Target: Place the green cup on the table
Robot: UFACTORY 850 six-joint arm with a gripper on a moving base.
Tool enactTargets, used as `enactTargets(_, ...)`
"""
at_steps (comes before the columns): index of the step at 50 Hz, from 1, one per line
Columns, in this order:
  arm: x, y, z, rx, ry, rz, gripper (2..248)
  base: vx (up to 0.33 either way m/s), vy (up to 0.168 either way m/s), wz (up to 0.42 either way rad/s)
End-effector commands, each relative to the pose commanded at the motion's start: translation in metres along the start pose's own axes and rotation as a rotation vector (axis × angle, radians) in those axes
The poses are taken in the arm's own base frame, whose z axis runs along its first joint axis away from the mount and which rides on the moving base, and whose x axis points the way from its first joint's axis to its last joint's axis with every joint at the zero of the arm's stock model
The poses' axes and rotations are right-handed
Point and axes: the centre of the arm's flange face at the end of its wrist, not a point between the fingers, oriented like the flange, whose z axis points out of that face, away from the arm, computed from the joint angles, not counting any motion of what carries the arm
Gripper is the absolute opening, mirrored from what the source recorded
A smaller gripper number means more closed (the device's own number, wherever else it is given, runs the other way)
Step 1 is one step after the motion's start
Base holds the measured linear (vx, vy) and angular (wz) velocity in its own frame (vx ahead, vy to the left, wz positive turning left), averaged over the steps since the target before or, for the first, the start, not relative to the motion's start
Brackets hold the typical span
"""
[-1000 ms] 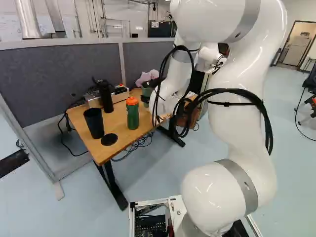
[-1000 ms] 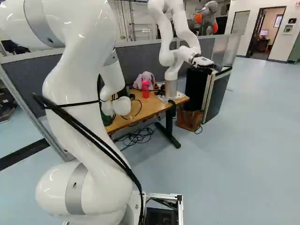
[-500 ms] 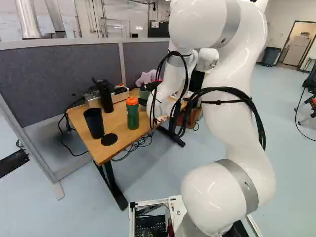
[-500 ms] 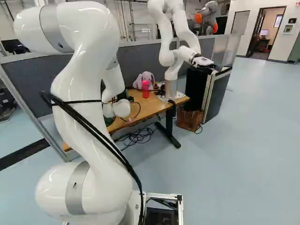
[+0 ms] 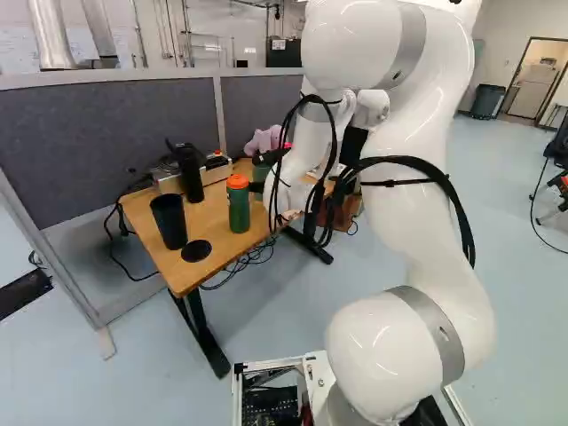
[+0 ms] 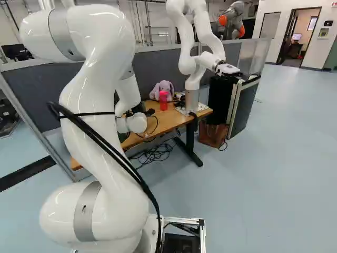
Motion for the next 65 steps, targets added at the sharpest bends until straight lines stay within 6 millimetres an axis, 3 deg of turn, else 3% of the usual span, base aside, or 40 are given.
enactTargets(18,0.004,-0.001,-0.006,0.000,0.006,-0.002,247,0.000,0.000,0.000)
enactTargets(39,0.018,-0.012,-0.052,0.004,0.022,-0.006,247,0.000,0.000,0.000)
enactTargets(65,0.008,-0.005,-0.107,-0.036,0.001,0.011,247,0.000,0.000,0.000)
